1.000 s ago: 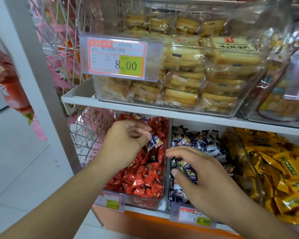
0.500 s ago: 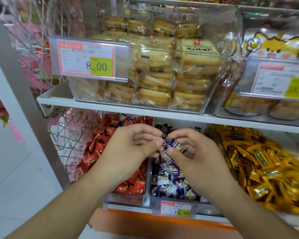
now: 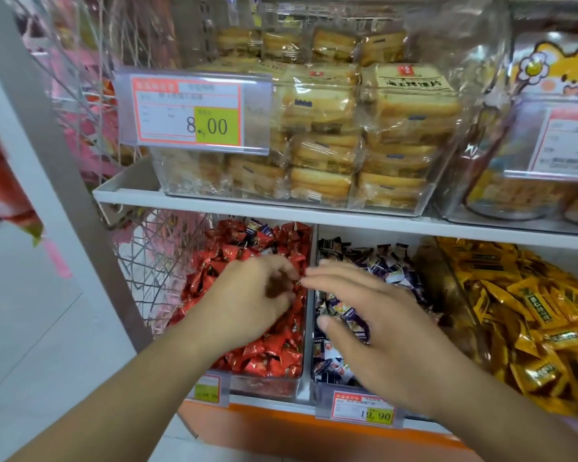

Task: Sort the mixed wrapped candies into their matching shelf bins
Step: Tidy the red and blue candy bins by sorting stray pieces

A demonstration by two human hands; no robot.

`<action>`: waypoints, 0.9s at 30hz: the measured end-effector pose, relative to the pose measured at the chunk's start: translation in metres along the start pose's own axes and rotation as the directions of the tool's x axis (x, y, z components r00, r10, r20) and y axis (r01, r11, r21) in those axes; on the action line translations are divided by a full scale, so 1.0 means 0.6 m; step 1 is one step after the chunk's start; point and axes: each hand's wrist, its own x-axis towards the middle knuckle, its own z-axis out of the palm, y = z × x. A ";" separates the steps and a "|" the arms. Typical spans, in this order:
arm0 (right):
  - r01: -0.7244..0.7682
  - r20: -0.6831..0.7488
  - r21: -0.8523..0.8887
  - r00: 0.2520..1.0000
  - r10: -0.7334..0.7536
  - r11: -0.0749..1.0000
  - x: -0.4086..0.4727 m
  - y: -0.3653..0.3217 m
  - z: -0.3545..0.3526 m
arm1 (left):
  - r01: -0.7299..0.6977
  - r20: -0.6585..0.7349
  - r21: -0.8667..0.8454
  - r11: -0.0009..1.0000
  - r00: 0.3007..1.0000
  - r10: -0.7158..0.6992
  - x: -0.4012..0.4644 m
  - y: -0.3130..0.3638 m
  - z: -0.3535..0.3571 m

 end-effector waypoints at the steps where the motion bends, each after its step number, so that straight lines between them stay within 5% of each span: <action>1: 0.012 0.033 0.004 0.999 -0.013 1.000 0.001 -0.003 0.007 | -0.018 0.046 0.063 0.998 0.999 0.015 0.000 -0.002 0.004; 12: -0.047 0.111 0.065 0.993 0.039 0.997 0.001 0.009 0.022 | -0.027 0.127 0.289 0.957 0.992 -0.010 0.028 -0.045 0.005; 27: -0.051 0.116 0.067 0.992 0.043 0.996 -0.001 0.008 0.022 | -0.049 0.195 0.339 0.939 0.981 -0.019 0.029 -0.042 0.006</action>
